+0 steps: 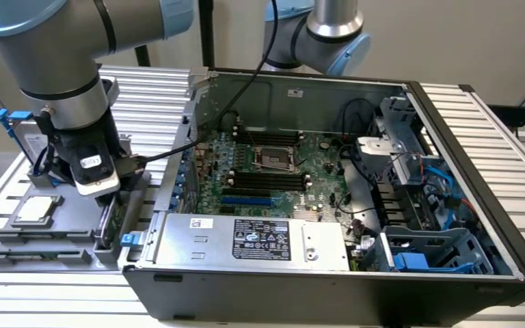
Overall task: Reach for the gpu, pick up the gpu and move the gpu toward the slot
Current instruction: 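Pick up the gpu and move the gpu toward the slot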
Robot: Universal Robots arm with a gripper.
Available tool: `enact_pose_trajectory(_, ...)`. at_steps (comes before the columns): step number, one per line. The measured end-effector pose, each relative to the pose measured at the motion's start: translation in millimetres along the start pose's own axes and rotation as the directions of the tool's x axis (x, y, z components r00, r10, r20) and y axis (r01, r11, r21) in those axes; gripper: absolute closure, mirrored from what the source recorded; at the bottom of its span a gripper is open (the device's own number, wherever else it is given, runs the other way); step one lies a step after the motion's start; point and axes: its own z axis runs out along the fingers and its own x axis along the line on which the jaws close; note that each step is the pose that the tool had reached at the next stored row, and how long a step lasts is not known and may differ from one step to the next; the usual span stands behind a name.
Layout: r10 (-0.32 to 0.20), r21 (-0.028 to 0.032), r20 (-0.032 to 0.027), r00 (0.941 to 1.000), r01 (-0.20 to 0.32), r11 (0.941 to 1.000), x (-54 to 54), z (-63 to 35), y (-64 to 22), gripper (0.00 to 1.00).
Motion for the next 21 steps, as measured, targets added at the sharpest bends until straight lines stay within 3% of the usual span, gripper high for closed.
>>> enact_pose_trajectory(2, 0.0, 0.0, 0.0, 1.0, 0.0, 1.0, -0.1, 0.0, 0.0, 0.6)
enact_pose_trajectory(3, 0.0, 0.0, 0.0, 1.0, 0.0, 1.0, -0.1, 0.0, 0.0, 0.67)
enact_pose_trajectory(6, 0.0, 0.0002, -0.0002, 1.0, 0.0, 1.0, -0.1, -0.1, 0.0, 0.74)
enact_pose_trajectory(21, -0.023, 0.0009, -0.0005, 0.9997, 0.023, 0.9997, -0.1, 0.0, 0.0, 0.74)
